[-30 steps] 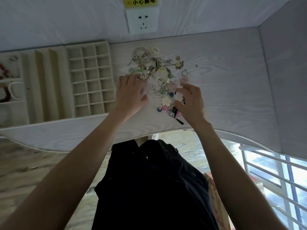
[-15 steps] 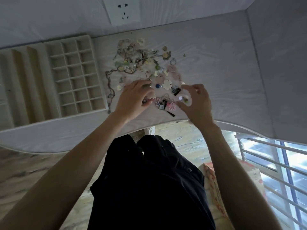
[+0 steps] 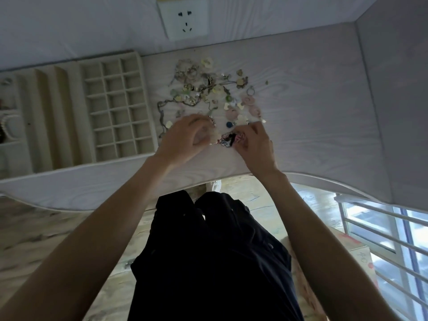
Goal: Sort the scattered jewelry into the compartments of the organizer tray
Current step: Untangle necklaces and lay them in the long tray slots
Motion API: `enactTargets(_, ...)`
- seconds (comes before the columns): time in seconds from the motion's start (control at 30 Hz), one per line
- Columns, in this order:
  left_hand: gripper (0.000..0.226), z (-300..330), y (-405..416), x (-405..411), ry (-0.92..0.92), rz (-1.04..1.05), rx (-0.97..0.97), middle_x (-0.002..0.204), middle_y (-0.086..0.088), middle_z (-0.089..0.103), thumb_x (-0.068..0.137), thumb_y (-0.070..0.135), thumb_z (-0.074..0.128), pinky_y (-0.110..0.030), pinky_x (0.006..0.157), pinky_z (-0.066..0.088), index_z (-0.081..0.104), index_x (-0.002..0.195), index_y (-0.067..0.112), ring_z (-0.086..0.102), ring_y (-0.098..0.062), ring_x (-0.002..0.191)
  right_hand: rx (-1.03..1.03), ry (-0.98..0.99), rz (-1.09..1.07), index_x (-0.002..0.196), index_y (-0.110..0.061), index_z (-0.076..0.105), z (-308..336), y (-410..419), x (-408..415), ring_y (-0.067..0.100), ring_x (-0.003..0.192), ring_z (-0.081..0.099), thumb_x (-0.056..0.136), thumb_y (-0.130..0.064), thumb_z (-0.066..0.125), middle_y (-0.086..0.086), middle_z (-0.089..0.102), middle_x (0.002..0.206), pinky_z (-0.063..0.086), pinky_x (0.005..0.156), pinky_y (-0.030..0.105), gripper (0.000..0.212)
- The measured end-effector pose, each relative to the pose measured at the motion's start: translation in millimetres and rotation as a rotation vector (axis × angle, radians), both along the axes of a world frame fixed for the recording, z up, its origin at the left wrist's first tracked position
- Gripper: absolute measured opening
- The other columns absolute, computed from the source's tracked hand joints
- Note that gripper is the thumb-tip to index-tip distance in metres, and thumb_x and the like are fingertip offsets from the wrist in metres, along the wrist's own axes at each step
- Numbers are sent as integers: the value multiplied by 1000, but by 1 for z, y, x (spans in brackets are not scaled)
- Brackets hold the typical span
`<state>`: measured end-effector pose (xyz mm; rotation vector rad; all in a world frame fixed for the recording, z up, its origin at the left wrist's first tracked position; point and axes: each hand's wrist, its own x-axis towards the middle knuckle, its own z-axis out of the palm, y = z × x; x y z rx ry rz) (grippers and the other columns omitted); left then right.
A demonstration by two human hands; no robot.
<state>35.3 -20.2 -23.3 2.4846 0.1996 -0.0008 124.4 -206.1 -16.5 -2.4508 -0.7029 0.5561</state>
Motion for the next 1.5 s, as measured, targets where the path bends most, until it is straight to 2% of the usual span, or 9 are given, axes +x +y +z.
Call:
enactTargets(0.13,18,6,22,22,-83,257,-44,106,-8,64,93,19,57,-30,83,47,65,106,9,60,-21,94,-9,-62,43,107,-7,65,8,14,16,31,83,58,83,-18,69,15,53,110,44,72,32,27)
enactTargets(0.27,25,-2,57,58,-9,493,60,113,-14,60,95,16,48,-34,90,40,60,113,4,55,-28,103,21,-183,133,106,-11,66,13,50,39,27,100,54,88,-18,62,12,56,112,46,80,35,19)
enactTargets(0.37,27,-7,75,82,75,551,95,111,-17,62,95,17,44,-34,87,38,59,112,3,54,-31,104,11,-268,198,115,-12,63,10,98,61,29,110,48,93,-19,53,11,58,117,37,93,35,25)
enactTargets(0.6,23,-5,85,101,195,532,71,107,-11,66,92,19,51,-37,91,46,65,106,8,59,-28,103,-251,-359,261,125,-14,52,2,164,88,27,114,44,96,-27,44,8,56,122,33,92,34,33)
enactTargets(0.77,19,11,71,88,47,505,-15,102,-2,64,94,22,50,-23,82,42,67,103,18,59,-16,93,-228,-258,199,124,-18,55,2,159,92,28,111,45,93,-23,51,11,54,118,35,88,30,32)
enactTargets(0.9,19,29,51,73,-96,378,-188,100,-2,63,94,27,54,-31,85,50,65,105,16,61,-15,91,14,-134,65,112,-19,66,5,144,85,26,108,47,86,-20,61,12,52,117,36,80,24,26)
enactTargets(1.03,15,48,38,64,-133,386,-470,95,4,63,99,16,51,-11,80,47,59,105,6,63,-4,88,243,5,-71,100,-8,69,23,120,75,28,103,55,88,-18,61,14,60,110,46,87,40,17)
enactTargets(1.17,7,59,41,55,-117,468,-708,86,3,66,99,11,49,-18,74,50,55,99,10,65,-3,77,341,268,-134,90,-20,65,51,100,63,6,79,64,89,-23,64,-10,67,84,54,79,32,4)
enactTargets(1.5,16,71,69,-37,20,616,-993,91,1,62,92,9,59,-26,82,53,61,103,21,61,-9,79,571,641,-222,95,-10,62,81,123,-20,18,63,67,93,-11,57,3,67,72,56,62,30,6)
